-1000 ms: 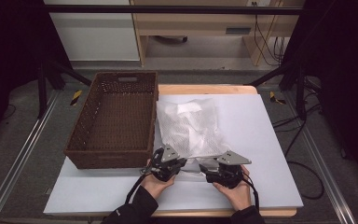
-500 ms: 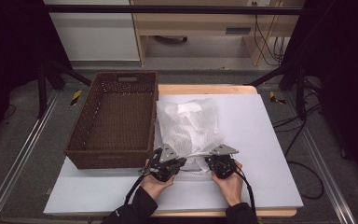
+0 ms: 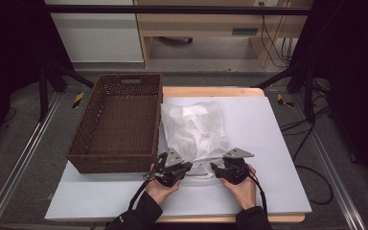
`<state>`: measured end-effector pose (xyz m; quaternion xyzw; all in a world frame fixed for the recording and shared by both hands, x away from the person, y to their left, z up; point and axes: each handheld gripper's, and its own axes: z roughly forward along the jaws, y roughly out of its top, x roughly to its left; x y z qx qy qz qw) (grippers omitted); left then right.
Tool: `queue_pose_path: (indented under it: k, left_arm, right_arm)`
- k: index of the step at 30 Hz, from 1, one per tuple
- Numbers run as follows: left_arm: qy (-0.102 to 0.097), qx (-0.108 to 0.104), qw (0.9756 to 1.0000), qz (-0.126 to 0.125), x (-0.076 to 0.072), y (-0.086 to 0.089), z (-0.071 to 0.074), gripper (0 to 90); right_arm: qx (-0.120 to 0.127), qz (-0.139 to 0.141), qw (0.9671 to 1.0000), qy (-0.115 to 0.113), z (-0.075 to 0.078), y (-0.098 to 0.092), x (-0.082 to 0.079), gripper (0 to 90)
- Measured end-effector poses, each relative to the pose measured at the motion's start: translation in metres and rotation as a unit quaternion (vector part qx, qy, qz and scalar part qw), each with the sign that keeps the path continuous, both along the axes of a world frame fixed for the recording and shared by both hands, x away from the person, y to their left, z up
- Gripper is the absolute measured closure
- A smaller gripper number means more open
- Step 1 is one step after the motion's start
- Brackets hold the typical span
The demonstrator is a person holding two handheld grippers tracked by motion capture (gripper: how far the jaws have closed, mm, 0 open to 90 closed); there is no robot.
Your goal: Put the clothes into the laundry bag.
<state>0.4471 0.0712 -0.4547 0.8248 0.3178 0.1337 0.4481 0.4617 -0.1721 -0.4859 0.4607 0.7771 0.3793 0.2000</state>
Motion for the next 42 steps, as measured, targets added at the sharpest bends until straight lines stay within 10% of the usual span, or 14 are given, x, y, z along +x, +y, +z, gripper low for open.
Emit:
queue_pose_path:
  k: [3, 10, 18, 24, 32, 36, 42]
  left_arm:
    - [-0.001, -0.004, 1.0, 0.0, 0.0, 0.001, 0.001, 88.3]
    - [-0.006, -0.023, 0.9997, -0.004, -0.005, 0.004, 0.012, 88.4]
    - [-0.012, -0.023, 0.9993, -0.026, -0.017, 0.005, 0.024, 88.7]
    - [0.013, -0.019, 0.9996, -0.016, -0.009, 0.007, 0.01, 88.7]
    - [0.011, -0.024, 0.9996, -0.001, -0.005, 0.01, 0.007, 88.7]
    - [0.006, -0.034, 0.9994, 0.002, -0.006, 0.011, 0.011, 88.7]
    - [-0.004, -0.043, 0.9991, -0.003, -0.011, 0.012, 0.019, 88.8]
  right_arm:
    - [-0.007, 0.008, 0.9999, -0.001, 0.005, -0.003, -0.003, 87.5]
    - [0.01, 0.025, 0.9982, -0.053, 0.021, 0.014, -0.005, 89.6]
    - [-0.039, -0.056, 0.9913, -0.112, 0.008, 0.037, 0.03, 89.1]
    - [-0.07, -0.056, 0.9909, -0.1, 0.003, 0.034, 0.034, 77.9]
    - [0.014, 0.046, 0.9937, -0.102, 0.025, 0.007, -0.014, 47.1]
    - [0.032, 0.073, 0.9921, -0.097, 0.029, 0.016, -0.022, 51.9]
    - [0.02, 0.055, 0.997, -0.051, 0.004, 0.061, 0.018, 80.1]
